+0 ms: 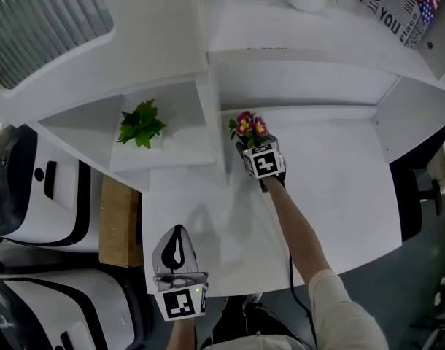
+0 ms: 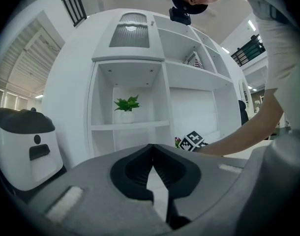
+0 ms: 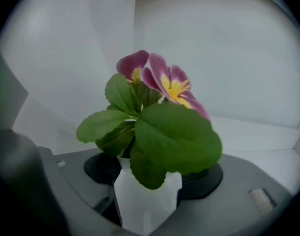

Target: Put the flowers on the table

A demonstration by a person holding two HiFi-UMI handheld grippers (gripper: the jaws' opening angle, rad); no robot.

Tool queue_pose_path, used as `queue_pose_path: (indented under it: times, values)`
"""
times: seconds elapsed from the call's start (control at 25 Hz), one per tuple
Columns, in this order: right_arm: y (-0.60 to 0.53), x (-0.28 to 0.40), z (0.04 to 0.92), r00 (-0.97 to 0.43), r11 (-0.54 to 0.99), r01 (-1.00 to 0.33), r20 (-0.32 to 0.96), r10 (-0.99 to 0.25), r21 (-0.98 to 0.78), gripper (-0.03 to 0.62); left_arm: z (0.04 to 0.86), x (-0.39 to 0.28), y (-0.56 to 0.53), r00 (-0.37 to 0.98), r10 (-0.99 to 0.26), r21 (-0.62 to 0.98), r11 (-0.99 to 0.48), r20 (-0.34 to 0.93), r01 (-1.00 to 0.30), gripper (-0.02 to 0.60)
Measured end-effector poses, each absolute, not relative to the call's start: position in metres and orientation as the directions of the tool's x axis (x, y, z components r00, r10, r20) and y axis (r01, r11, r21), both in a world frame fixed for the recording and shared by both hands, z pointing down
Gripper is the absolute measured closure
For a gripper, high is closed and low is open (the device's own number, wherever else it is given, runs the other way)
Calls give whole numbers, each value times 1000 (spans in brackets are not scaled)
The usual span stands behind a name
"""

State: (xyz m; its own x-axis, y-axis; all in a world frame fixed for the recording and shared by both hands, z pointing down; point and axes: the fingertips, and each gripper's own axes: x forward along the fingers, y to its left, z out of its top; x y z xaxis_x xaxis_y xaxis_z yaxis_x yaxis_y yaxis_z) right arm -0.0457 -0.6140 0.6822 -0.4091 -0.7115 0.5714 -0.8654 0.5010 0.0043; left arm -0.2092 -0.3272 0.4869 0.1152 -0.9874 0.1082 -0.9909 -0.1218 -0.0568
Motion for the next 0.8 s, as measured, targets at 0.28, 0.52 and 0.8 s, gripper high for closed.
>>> queue_pose_path:
  times: [0.28,0.52,0.8]
  values:
    - [-620,-55,684,-389,488,-872,554,-736,38,263,494,-211,-326,113,-986,-49,-120,121,-992,580]
    - [-618,-54,686,-374,475,-879,567,-734,36,263,495,-212,-323,109,-986,-27,-113,126,-993,578]
    - [-613,-54,676,-389,465,-885,551,-739,-2,227,493,-210,-320,121,-985,-21,-124,120,-992,578]
